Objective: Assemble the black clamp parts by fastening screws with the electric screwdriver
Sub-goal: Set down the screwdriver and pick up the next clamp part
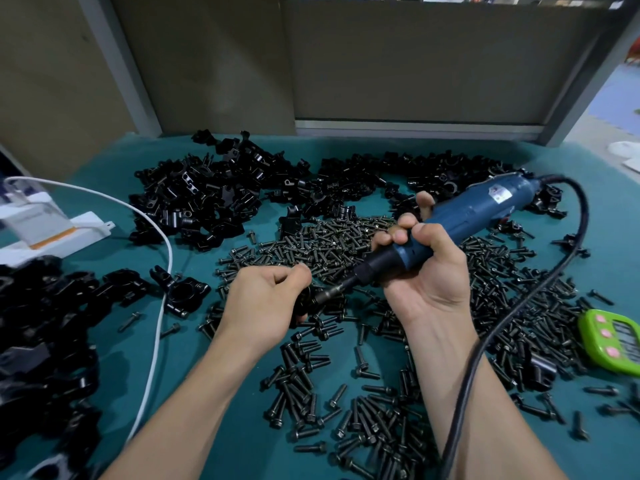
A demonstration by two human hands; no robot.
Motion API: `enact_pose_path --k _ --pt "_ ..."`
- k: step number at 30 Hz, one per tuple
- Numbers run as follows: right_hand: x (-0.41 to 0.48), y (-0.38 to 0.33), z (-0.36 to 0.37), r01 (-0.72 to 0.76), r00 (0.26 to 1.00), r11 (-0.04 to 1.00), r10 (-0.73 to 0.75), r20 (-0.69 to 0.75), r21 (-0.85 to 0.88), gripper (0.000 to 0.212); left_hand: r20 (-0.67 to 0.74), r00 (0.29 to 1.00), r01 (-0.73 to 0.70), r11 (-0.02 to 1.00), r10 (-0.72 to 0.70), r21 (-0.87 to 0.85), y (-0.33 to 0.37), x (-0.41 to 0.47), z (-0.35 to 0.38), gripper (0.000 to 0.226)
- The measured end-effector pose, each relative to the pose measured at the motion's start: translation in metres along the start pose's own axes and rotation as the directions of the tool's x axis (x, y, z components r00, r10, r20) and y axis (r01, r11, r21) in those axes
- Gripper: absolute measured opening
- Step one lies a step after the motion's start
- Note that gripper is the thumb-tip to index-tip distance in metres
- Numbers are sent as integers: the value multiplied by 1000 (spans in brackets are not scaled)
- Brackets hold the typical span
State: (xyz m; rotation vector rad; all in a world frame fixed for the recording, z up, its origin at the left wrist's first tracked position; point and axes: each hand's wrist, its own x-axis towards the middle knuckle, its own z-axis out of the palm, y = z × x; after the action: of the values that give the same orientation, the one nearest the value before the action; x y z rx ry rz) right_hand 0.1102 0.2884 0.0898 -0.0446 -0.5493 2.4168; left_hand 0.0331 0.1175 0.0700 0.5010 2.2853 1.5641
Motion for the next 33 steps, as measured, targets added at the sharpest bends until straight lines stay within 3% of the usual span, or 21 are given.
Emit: enact_pose_path --k 4,12,18,24,27,30,32,33 --pt "2 -3 -4 -6 997 999 9 -82 40 44 5 996 -85 992 85 93 3 -2 3 53" --pt "-1 -3 2 -54 993 997 60 -98 63 34 17 981 -192 974 192 117 -2 2 -7 53" --pt "-3 2 11 -30 960 997 48 -277 68 41 -30 910 -400 896 413 195 -4 -2 -13 48" --pt "-4 -1 20 44 875 999 -34 -482 11 34 -162 863 -426 862 478 275 -3 -7 -7 45" --pt "-4 3 30 89 807 991 -130 -577 -99 25 -205 802 -444 790 561 423 -3 -9 -4 42" --pt "-4 11 36 81 683 936 -301 -665 -341 19 -214 724 -455 687 656 567 -4 -9 -4 30" --pt "-2 6 36 31 636 840 -434 -638 -541 24 -322 724 -386 744 611 545 -7 -5 -12 21" --pt "-1 1 36 2 649 788 -469 -598 -616 26 -384 751 -344 814 537 468 -7 -3 -17 22"
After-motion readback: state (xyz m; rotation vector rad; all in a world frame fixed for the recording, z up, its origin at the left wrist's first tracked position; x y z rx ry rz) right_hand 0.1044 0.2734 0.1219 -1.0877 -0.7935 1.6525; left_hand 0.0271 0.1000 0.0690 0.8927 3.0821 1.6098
